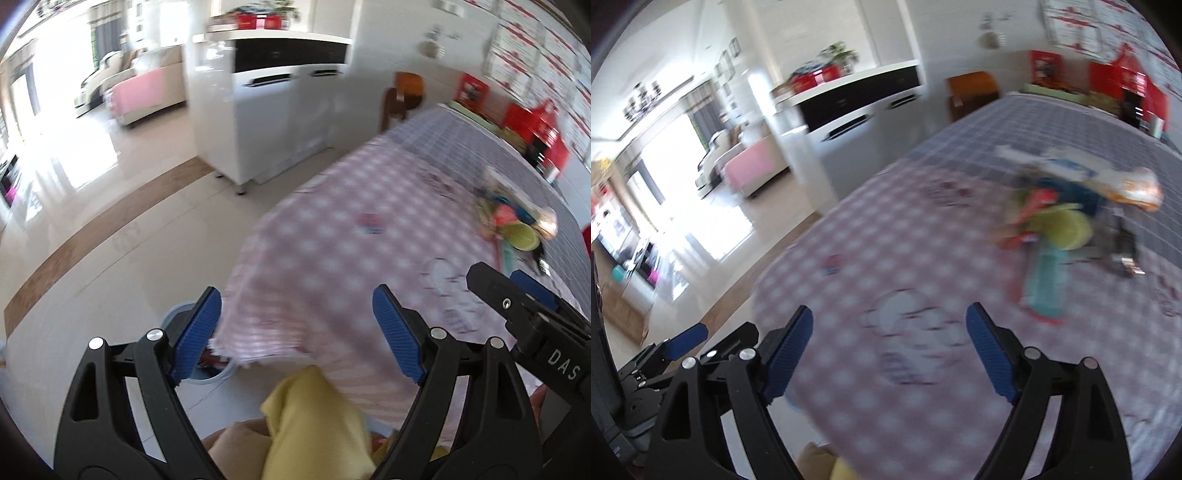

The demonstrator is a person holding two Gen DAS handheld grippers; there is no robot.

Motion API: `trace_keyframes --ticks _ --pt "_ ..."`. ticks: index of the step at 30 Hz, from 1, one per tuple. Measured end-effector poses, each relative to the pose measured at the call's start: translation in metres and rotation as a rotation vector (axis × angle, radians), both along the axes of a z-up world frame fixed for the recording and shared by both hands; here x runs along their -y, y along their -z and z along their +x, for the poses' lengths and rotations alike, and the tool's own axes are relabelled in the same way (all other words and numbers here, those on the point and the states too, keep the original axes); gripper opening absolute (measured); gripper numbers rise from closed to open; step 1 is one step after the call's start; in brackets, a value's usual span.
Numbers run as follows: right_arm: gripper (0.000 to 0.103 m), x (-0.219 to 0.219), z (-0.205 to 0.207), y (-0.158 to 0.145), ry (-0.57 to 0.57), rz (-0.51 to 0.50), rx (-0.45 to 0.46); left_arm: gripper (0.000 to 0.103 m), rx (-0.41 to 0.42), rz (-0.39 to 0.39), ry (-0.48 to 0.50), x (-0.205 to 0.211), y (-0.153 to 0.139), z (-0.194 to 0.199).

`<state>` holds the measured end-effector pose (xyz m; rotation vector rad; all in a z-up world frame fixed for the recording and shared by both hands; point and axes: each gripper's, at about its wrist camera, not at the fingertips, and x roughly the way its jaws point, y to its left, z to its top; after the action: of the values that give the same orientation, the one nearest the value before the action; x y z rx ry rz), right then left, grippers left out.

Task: Collect trash
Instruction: 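Move both open tools back over the table toward the trash pile, then grasp the green plush leaf toy with the left tool while the right tool grasps the black packet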

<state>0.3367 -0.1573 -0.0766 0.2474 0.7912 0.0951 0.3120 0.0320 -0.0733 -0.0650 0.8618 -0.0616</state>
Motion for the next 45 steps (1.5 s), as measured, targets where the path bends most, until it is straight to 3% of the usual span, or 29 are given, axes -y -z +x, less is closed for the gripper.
trace_keyframes --ticks 13,23,27,31,33,35,37,45 --pt "0.085 0.139 -0.013 0.005 0.293 -0.006 -0.012 0.089 -0.022 -0.010 0.317 0.142 0.000 0.031" --pt "0.085 0.198 -0.017 0.010 0.402 0.001 -0.047 0.091 -0.062 -0.050 0.434 0.205 0.002 0.062" --pt "0.085 0.211 -0.013 0.010 0.427 -0.003 -0.053 0.091 -0.065 -0.013 0.442 0.222 0.005 0.077" --pt "0.085 0.217 -0.007 0.012 0.437 -0.009 -0.065 0.089 -0.087 -0.029 0.450 0.232 0.013 0.090" --pt "0.085 0.219 -0.004 0.016 0.443 -0.013 -0.073 0.069 -0.065 -0.041 0.454 0.234 0.016 0.093" --pt "0.085 0.220 -0.002 0.020 0.451 -0.007 -0.090 0.033 -0.071 -0.030 0.470 0.238 0.022 0.096" --pt "0.085 0.220 0.000 0.022 0.439 0.003 -0.098 0.022 -0.094 -0.011 0.460 0.238 0.030 0.100" --pt "0.085 0.196 0.017 0.027 0.372 -0.058 -0.131 0.014 -0.022 -0.029 0.462 0.209 0.016 0.081"
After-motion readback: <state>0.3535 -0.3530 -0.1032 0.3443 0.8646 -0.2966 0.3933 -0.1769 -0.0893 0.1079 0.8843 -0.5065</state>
